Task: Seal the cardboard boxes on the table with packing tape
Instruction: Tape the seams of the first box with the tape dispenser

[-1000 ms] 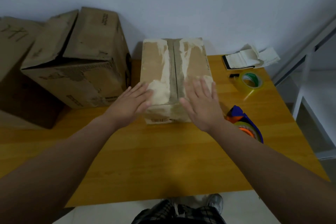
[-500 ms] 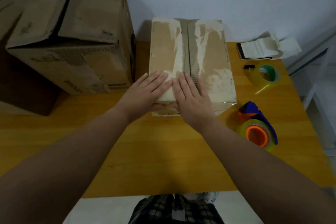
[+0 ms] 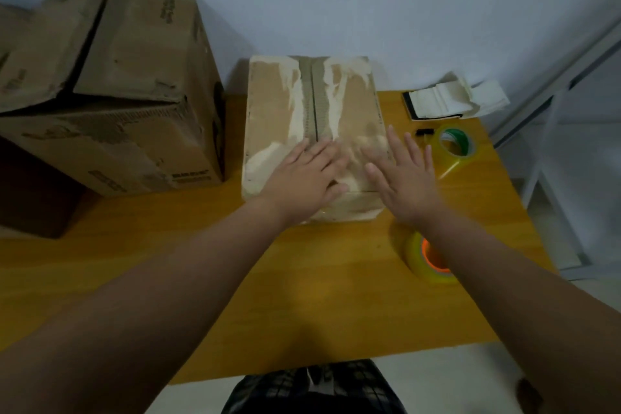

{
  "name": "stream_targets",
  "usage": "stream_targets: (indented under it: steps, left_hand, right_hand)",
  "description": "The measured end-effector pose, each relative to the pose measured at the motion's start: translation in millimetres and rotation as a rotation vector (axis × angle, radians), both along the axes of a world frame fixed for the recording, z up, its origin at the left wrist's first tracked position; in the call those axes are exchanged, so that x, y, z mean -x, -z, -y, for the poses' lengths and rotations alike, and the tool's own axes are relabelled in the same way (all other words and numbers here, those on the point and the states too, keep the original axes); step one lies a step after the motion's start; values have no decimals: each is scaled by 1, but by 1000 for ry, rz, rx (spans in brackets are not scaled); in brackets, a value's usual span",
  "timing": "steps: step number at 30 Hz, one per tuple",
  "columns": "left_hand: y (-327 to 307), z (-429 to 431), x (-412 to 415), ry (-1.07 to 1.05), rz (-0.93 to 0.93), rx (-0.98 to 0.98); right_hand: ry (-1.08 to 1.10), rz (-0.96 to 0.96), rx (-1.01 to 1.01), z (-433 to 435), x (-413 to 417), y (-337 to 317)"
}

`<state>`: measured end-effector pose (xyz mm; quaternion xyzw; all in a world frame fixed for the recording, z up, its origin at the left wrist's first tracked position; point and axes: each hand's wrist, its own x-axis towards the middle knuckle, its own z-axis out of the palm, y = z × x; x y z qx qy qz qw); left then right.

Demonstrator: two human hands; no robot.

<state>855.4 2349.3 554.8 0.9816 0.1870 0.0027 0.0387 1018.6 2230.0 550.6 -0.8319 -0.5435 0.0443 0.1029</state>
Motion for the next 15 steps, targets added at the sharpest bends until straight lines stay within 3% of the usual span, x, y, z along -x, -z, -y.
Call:
stream_targets:
  steps: [7, 13, 15]
  left_hand:
    - [20, 14, -14, -2, -56, -154]
    - [22, 19, -13, 14, -127, -230]
    - [19, 21, -13, 4, -168, -239]
  right_hand:
    - [-78, -562, -183, 27, -16, 38]
    - [-190, -355, -146, 27, -26, 50]
    - [-195, -375, -78, 28, -28, 47]
